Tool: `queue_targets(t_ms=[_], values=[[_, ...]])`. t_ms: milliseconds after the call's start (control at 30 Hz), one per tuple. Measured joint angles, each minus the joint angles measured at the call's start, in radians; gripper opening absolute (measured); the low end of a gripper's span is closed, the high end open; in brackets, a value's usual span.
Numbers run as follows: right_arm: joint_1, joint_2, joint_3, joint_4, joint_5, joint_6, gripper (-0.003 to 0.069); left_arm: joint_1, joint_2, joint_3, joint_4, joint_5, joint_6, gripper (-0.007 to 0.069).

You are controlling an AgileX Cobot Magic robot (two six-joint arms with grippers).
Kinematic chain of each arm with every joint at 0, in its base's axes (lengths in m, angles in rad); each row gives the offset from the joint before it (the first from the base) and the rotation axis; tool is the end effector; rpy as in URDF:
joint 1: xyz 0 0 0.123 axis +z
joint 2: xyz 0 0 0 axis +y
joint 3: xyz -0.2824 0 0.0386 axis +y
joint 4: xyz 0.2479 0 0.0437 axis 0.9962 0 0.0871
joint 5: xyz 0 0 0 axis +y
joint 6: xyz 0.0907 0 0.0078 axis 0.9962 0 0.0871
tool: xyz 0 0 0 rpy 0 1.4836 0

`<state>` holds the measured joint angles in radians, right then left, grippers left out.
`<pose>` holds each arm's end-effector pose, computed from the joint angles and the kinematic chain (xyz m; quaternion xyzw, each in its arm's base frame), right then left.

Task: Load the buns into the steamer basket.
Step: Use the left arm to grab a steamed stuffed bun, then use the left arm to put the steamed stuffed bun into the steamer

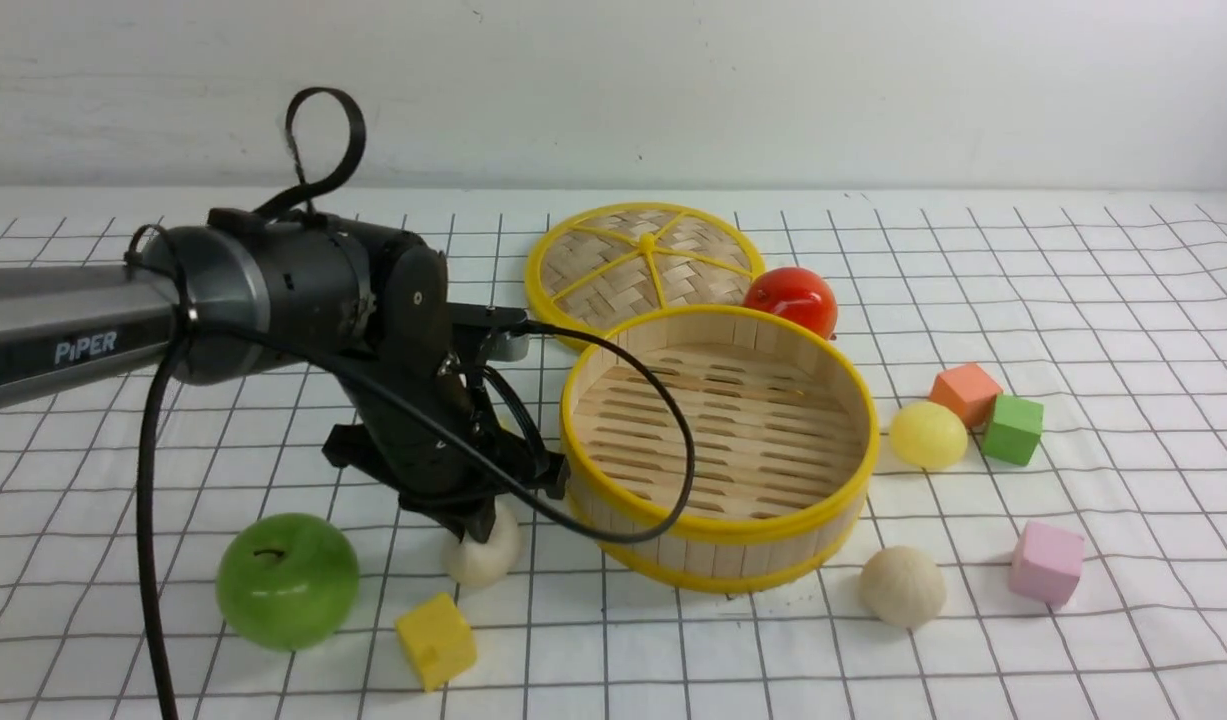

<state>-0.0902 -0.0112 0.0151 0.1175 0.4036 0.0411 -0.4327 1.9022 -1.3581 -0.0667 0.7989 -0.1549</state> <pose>0.0518 -0.0005 0.1726 0.0833 0.8057 0.0359 0.5853 0.3534 -0.1680 0.2001 0.1176 0.9802 -0.0715 0.1422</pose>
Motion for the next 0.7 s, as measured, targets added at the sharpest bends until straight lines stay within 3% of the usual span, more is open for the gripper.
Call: queue_targets(t_ms=[300, 567, 700], values=[[0.000, 0.000, 0.000, 0.000, 0.000, 0.000, 0.0241, -0.134, -0.154, -0.080, -0.005, 0.008, 0.051, -0.0010], [0.000, 0.000, 0.000, 0.000, 0.000, 0.000, 0.0241, -0.194, 0.043, -0.294, -0.022, -0.041, 0.080, -0.0010], [0.000, 0.000, 0.000, 0.000, 0.000, 0.000, 0.0241, -0.193, 0.200, -0.412, -0.021, 0.018, 0.080, 0.0030]])
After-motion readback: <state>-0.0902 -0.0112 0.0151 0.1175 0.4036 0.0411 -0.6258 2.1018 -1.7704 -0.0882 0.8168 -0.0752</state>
